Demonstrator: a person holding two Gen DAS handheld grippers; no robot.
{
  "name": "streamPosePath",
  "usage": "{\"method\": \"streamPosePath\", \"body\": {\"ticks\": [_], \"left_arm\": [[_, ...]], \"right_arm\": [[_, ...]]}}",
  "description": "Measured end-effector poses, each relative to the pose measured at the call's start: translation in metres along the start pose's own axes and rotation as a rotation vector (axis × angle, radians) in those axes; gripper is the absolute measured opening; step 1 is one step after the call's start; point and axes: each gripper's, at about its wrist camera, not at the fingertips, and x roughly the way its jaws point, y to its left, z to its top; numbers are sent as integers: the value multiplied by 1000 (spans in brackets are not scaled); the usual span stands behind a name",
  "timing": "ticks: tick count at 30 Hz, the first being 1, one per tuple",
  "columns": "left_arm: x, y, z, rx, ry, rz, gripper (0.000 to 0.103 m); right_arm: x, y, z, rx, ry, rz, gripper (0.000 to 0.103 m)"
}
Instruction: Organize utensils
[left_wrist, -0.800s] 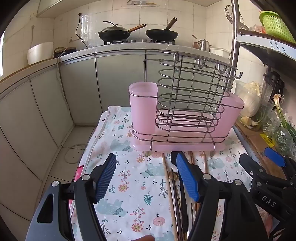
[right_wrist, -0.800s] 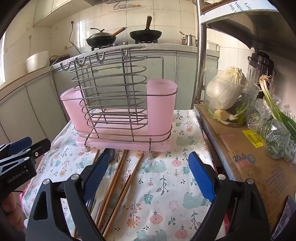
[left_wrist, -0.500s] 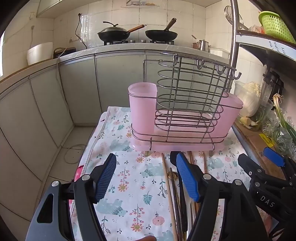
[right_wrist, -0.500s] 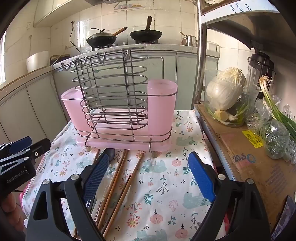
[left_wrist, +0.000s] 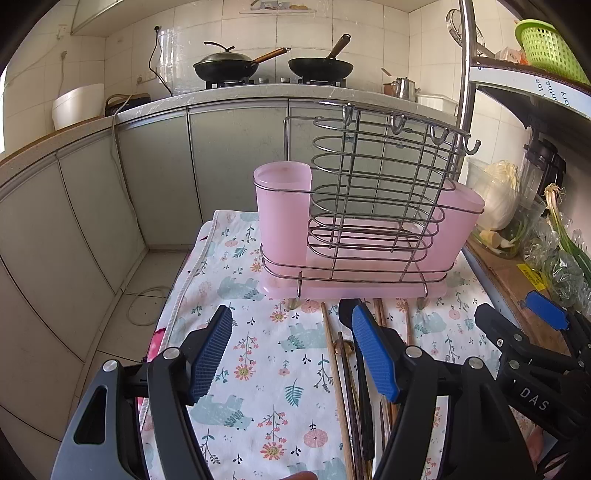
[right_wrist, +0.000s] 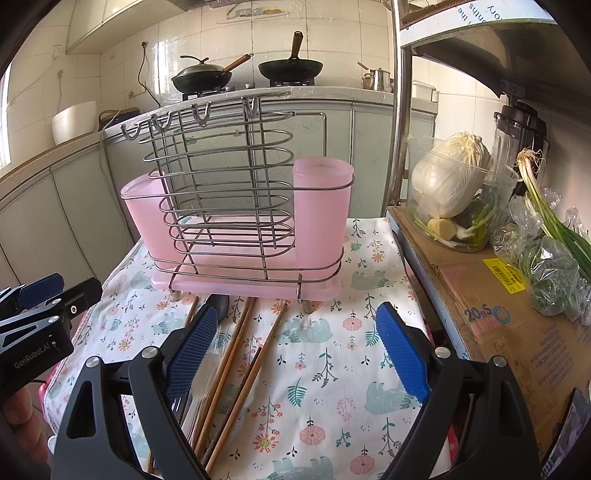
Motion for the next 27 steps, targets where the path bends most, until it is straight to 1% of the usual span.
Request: {"method": "streamPosePath", "body": {"ticks": [27], "left_arm": [[-5, 0, 2, -5, -6, -12, 67]], "right_arm": [[-2, 0, 1, -4, -7, -3, 88]]}}
